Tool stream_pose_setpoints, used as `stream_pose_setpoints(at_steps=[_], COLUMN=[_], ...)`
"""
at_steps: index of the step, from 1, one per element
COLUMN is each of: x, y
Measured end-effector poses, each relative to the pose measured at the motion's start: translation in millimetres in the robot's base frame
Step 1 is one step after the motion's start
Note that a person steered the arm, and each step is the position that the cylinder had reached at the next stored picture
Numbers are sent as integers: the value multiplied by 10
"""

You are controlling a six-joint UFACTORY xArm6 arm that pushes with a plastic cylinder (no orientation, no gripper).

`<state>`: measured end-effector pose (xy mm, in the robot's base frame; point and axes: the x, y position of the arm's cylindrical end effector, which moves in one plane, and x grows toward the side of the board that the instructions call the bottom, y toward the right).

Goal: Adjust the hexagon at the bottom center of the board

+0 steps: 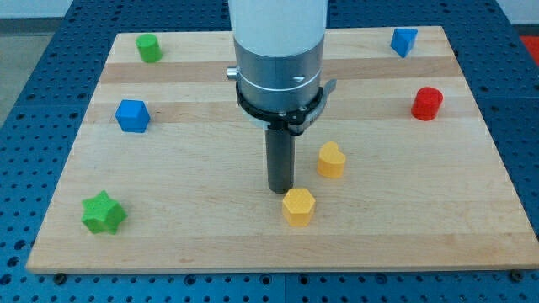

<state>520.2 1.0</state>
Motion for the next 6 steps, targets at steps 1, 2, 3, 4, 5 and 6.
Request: stream_pose_setpoints(at_steps=[1, 2, 3, 4, 5, 6], x=[0, 2, 38, 56, 56, 56], y=[101, 112, 112, 112, 112, 112])
